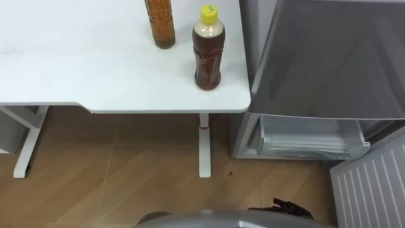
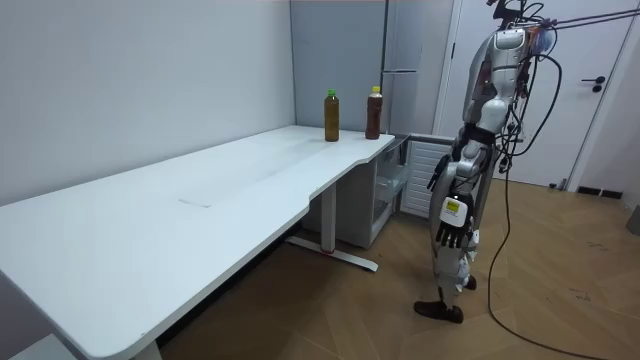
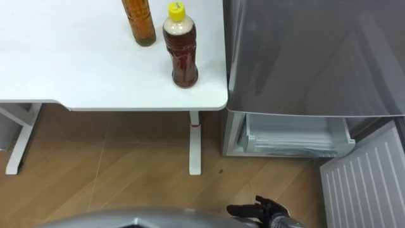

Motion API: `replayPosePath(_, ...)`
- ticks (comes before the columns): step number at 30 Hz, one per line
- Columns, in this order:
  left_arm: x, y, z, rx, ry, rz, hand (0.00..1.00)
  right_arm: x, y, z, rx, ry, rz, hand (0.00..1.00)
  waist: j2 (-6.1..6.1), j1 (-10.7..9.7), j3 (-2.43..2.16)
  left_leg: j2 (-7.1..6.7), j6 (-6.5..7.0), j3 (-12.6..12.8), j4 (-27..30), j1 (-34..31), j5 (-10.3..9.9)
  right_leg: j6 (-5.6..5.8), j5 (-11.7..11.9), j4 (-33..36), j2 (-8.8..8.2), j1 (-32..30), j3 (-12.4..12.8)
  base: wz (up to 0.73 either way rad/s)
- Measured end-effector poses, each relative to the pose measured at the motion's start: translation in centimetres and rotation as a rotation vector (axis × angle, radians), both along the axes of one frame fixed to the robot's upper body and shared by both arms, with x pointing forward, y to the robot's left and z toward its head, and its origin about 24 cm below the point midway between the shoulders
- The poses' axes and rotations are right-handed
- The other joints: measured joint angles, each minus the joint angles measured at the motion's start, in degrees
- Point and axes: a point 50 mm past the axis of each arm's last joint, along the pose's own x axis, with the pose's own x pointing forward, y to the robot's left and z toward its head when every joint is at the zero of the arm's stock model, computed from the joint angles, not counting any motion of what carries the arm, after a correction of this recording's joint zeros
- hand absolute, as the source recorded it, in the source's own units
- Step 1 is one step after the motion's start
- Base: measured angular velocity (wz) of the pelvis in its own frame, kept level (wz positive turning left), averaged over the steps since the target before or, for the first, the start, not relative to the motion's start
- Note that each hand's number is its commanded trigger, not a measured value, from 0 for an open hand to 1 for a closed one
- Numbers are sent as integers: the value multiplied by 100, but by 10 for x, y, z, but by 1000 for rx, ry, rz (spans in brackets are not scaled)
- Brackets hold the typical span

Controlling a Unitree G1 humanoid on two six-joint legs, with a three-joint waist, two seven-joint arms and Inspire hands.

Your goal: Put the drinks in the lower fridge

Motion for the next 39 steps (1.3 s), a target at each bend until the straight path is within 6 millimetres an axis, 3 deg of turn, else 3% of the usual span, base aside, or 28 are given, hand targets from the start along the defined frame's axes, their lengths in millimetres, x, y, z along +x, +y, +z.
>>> replayPosePath(14,8,1,1,30,-38,-7,0,-7,-2,-1,1,7,-85,0,43,-15,17,-25,19,33,-2,-6,-33,6,-6,-1,4,-45,242,-2)
replayPosePath(27,15,6,2,89,-101,10,0,-11,-2,-1,12,9,-125,0,30,-29,1,-38,27,47,-3,3,-70,24,-19,-10,-8,-44,249,0)
replayPosePath(31,14,13,4,144,-148,115,0,-11,-2,-1,17,12,-117,0,-18,-19,-27,-49,32,56,-11,29,-77,25,-19,-4,-16,-25,257,0)
replayPosePath(39,21,23,9,213,-328,502,0,-9,-2,-1,13,12,-105,0,-16,6,1,-53,34,55,-24,81,-81,27,-21,-1,-23,14,239,0)
